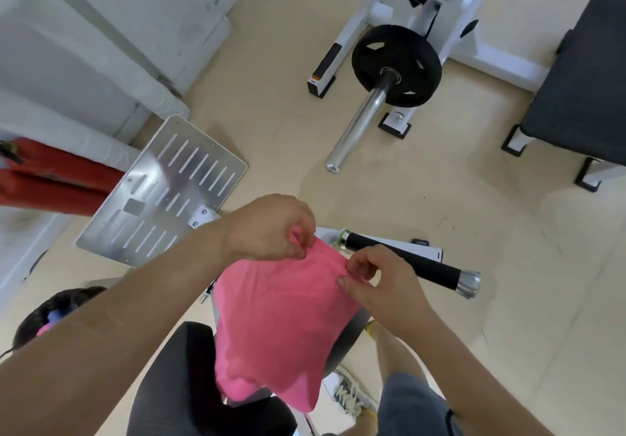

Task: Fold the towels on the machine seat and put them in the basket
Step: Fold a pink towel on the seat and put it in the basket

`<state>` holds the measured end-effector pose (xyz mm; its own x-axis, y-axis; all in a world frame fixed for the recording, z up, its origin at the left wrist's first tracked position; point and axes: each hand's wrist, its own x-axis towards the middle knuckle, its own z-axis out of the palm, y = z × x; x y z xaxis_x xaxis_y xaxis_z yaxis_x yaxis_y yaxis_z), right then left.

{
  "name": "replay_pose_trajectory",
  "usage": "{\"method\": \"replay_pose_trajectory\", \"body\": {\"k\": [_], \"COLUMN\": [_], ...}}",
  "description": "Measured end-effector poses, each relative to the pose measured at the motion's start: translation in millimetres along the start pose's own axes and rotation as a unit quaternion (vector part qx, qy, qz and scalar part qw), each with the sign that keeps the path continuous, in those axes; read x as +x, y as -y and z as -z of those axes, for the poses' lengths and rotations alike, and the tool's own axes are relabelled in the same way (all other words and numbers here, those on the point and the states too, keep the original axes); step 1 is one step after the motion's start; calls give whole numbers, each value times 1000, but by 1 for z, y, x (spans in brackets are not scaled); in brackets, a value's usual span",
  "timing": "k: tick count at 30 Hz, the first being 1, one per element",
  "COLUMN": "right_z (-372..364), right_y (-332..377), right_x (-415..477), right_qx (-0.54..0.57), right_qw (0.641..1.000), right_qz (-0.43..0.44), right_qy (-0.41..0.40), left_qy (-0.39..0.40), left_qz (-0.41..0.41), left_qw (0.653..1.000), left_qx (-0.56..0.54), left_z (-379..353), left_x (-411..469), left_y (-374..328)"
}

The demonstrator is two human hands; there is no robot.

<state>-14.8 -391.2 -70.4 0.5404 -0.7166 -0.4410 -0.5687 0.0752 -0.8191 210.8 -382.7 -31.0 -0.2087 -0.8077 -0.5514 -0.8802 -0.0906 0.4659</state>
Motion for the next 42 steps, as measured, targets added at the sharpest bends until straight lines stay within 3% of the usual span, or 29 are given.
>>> {"method": "replay_pose_trajectory", "body": {"k": [7,23,29,36,42], "right_z": [-4,1,7,14,26], "right_y": [4,11,15,24,19], "right_x": [4,14,15,11,5], "right_qx": [2,-53,-106,-203,-229], "right_qw": [1000,997,993,974,971], "right_qz": [1,53,43,101,30], "right_qy": [2,34,20,4,60], "left_qy": [63,50,34,6,-57], "left_qz": [-6,-27,-50,-52,-46], "left_qw": [998,994,992,993,988], "left_qx": [17,92,109,106,138], "left_z": [-1,6,4,-4,-23], "left_x": [10,12,12,13,11], "left_y": [-7,-15,-18,-21,-14]}}
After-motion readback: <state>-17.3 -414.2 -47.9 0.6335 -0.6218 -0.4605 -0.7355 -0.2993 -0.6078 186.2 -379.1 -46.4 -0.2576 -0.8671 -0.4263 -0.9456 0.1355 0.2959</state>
